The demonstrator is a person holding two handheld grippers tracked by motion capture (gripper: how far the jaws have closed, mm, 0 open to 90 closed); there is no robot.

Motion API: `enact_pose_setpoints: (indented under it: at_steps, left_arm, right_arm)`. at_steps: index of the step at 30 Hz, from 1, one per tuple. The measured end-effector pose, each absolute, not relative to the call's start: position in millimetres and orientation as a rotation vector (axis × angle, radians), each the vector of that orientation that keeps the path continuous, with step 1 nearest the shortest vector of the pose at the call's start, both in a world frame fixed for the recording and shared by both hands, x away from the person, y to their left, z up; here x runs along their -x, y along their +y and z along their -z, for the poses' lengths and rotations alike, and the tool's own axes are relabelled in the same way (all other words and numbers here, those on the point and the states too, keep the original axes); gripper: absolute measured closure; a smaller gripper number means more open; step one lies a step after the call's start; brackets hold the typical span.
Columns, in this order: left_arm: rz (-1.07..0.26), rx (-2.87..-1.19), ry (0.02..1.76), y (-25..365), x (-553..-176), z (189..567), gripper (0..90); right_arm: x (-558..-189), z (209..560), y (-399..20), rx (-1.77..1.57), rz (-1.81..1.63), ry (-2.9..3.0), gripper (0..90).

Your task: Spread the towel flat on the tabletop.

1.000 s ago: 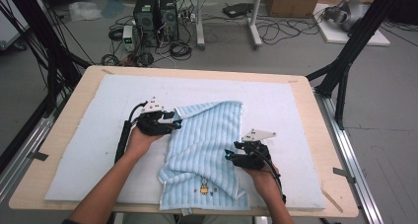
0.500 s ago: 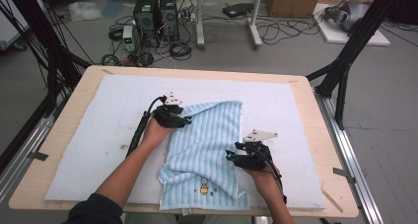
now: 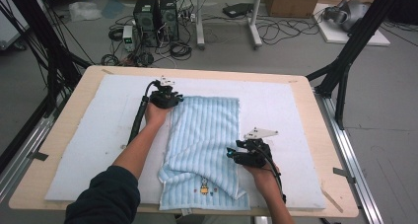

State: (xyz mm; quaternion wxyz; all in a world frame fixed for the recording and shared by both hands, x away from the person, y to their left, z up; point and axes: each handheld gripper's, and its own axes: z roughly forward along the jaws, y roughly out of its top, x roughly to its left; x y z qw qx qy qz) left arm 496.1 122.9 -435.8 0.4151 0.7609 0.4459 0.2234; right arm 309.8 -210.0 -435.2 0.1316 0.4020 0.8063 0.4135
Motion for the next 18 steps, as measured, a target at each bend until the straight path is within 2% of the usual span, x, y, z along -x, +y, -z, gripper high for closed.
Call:
enact_pose_setpoints:
  at_steps: [3,18]
  left_arm:
    - [-0.528,-1.95,1.108,125,-490,434,42.1]
    - [-0.33,-1.977,1.112,140,-450,447,41.2]
  right_arm:
    - [-314,435,-210,-1.196,-1.191,2.314,49.3]
    - [-380,432,-215,-1.368,-1.034,2.151,52.8]
